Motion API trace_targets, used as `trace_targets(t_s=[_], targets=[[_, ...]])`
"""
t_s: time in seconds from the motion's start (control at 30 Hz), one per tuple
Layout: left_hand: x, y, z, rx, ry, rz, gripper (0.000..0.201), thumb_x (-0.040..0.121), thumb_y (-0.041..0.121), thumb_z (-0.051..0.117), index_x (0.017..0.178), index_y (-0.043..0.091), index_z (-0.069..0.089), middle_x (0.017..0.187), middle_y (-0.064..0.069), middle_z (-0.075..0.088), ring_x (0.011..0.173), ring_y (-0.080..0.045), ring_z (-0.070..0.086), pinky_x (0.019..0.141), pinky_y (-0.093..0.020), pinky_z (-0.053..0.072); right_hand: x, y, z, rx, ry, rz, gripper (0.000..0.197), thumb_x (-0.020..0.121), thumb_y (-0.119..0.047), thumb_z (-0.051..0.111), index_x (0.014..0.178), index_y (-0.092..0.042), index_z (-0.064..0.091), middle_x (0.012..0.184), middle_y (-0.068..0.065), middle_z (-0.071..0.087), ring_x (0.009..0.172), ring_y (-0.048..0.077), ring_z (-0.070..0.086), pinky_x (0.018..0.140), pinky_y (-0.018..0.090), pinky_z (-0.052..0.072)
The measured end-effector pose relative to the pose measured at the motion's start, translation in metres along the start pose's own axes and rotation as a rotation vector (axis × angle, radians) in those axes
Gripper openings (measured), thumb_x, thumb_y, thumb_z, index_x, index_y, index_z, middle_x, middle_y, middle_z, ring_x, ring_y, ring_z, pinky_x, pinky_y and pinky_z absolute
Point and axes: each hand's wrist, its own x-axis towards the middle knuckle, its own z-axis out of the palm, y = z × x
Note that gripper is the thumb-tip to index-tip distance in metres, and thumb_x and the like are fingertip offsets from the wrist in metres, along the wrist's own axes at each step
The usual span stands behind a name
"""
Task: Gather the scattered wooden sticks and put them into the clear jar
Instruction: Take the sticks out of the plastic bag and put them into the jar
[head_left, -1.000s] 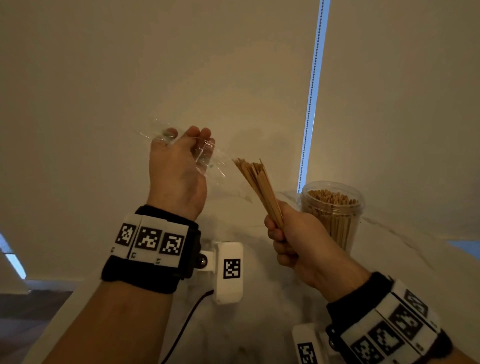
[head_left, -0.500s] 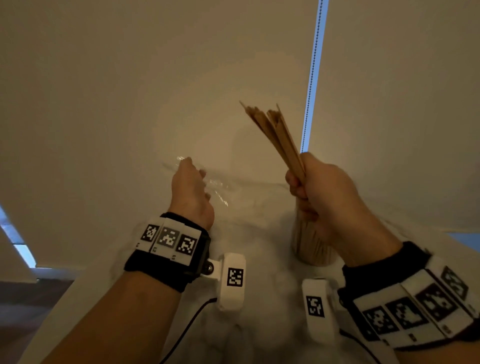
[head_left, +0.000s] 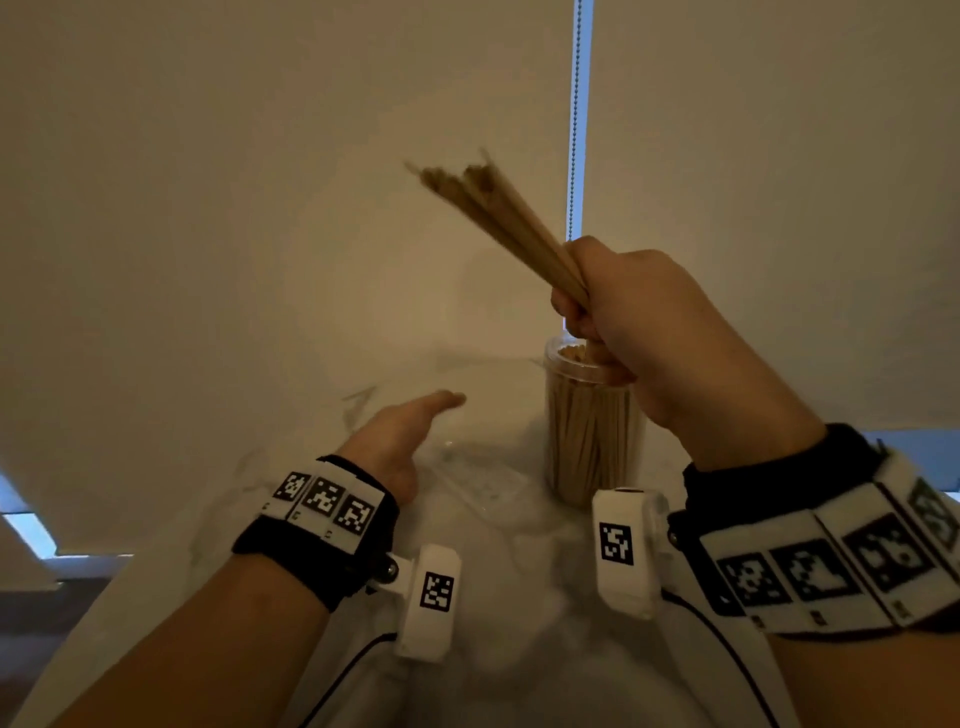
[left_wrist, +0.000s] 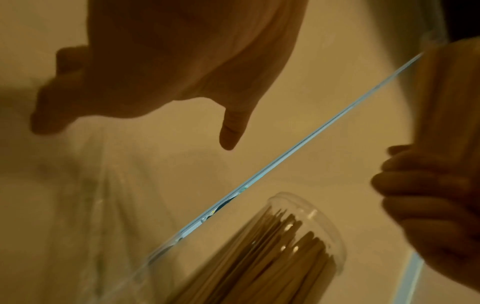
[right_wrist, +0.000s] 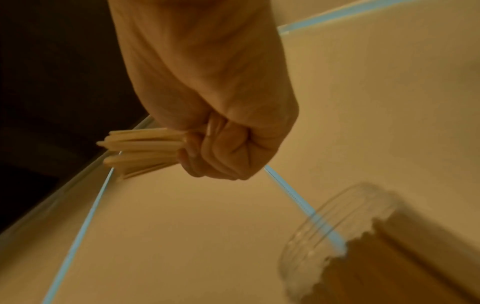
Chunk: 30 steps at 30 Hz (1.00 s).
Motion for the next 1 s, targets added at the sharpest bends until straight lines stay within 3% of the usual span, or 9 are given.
trace_targets(t_s=[0.03,0.13,0.2,0.33,0.43,0.57,0.67,0.77,1.0], targets=[[-0.007,0.005,0.0,0.005,0.023,0.065,0.068,0.074,0.041,0.086,0.132,0.017,0.059,0.138,-0.005,0.055,0.127,-0.03,0.051,0.104,-0.042,0.044,0.002,0.002,-0.002,-0.123,0.025,-0.046,0.043,0.092,-0.029,0.045,0.053,-0.015,0.054,0.05,0.001,0.05,0.048,0.019,0.043,0.057,0.031,0.037],[-0.027,0.023,0.001,0.02,0.027,0.248,0.057,0.094,0.042,0.066,0.14,0.012,0.051,0.142,-0.01,0.054,0.127,-0.029,0.053,0.104,-0.042,0.042,0.006,0.011,-0.009,-0.408,0.064,-0.184,0.041,0.094,-0.028,0.046,0.062,-0.003,0.052,0.057,0.009,0.047,0.056,0.02,0.041,0.056,0.03,0.034],[-0.036,0.038,-0.001,-0.011,-0.252,0.215,0.055,0.1,0.052,0.05,0.131,0.007,0.058,0.142,-0.02,0.056,0.124,-0.032,0.058,0.107,-0.045,0.043,0.007,0.015,-0.011,-0.541,0.037,-0.264,0.045,0.096,-0.033,0.046,0.06,-0.005,0.049,0.055,0.008,0.04,0.052,0.018,0.037,0.051,0.029,0.03],[-0.042,0.058,-0.007,-0.096,-0.879,-0.013,0.083,0.098,0.068,0.029,0.142,0.002,0.054,0.135,-0.029,0.059,0.104,-0.042,0.07,0.08,-0.045,0.062,0.012,0.018,-0.015,-0.672,0.043,-0.358,0.053,0.098,-0.04,0.045,0.053,-0.011,0.05,0.049,0.005,0.036,0.047,0.016,0.035,0.047,0.029,0.028],[-0.035,0.059,-0.005,-0.235,-1.018,-0.057,0.084,0.1,0.065,0.032,0.148,-0.003,0.042,0.142,-0.032,0.05,0.094,-0.043,0.073,0.068,-0.041,0.064,0.016,0.023,-0.023,-0.765,0.114,-0.408,0.053,0.096,-0.04,0.047,0.051,-0.014,0.054,0.045,0.004,0.039,0.045,0.016,0.038,0.047,0.03,0.027],[-0.036,0.058,0.007,-0.104,-0.917,0.042,0.065,0.103,0.051,0.039,0.144,0.001,0.049,0.132,-0.031,0.057,0.071,-0.027,0.075,0.053,-0.025,0.06,0.02,0.031,-0.02,-0.835,0.141,-0.431,0.05,0.097,-0.041,0.044,0.054,-0.02,0.057,0.045,0.001,0.043,0.044,0.014,0.041,0.046,0.027,0.026],[-0.041,0.05,0.021,0.122,-0.692,0.2,0.039,0.103,0.036,0.048,0.118,0.003,0.063,0.096,-0.02,0.071,0.044,-0.008,0.052,0.035,-0.011,0.035,0.02,0.038,-0.007,-0.892,0.174,-0.443,0.046,0.097,-0.041,0.043,0.062,-0.018,0.06,0.05,0.001,0.047,0.047,0.013,0.044,0.047,0.026,0.025],[-0.042,0.043,0.027,0.217,-0.601,0.308,0.03,0.103,0.034,0.051,0.099,0.009,0.065,0.075,-0.011,0.067,0.041,-0.005,0.034,0.036,-0.013,0.02,0.022,0.045,0.002,-0.938,0.232,-0.378,0.045,0.096,-0.041,0.041,0.064,-0.017,0.06,0.052,0.0,0.049,0.048,0.012,0.045,0.046,0.025,0.026],[-0.046,0.048,0.025,0.386,-0.488,0.466,0.043,0.1,0.046,0.053,0.083,0.011,0.07,0.07,-0.008,0.065,0.043,-0.008,0.031,0.038,-0.017,0.021,0.022,0.05,0.01,-0.936,0.299,-0.299,0.062,0.098,-0.057,0.03,0.065,-0.018,0.064,0.053,-0.001,0.052,0.052,0.016,0.05,0.051,0.029,0.031]])
